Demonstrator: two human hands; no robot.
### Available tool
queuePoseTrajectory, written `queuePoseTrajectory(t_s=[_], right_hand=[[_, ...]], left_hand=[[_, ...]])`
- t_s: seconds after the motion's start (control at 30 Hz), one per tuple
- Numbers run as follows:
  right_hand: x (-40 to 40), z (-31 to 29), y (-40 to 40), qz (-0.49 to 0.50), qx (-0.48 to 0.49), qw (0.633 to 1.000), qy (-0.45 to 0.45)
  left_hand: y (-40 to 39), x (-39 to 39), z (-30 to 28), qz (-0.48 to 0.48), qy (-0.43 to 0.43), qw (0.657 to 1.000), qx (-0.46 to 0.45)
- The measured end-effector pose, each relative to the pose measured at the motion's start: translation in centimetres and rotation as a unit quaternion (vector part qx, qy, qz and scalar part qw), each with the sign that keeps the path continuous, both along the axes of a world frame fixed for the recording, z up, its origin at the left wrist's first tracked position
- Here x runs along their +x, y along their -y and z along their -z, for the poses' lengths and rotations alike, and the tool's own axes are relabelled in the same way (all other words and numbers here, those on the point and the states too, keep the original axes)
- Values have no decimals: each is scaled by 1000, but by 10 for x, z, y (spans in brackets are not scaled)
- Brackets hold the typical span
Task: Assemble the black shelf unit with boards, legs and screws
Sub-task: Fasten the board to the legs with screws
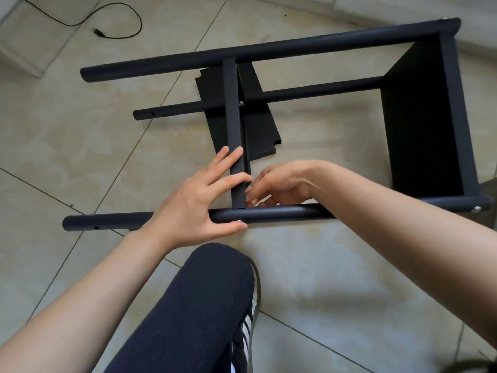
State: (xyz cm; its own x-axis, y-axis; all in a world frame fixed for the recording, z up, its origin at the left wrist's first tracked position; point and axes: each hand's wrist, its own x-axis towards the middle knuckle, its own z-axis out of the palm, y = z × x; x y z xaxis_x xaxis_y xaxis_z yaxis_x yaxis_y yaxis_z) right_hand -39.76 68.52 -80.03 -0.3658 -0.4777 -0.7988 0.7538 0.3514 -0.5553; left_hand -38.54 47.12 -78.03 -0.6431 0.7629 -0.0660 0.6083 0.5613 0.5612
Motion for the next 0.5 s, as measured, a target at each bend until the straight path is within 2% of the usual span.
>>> queuePoseTrajectory(t_s=[0.23, 0.5], right_hand=[[0, 3, -2, 2, -12, 1000, 2], [-2, 0, -1, -24, 20, 1000, 1]], left_hand=[[1, 0, 0, 5, -1, 1000, 0], [0, 0, 1, 5, -5, 1000, -1]])
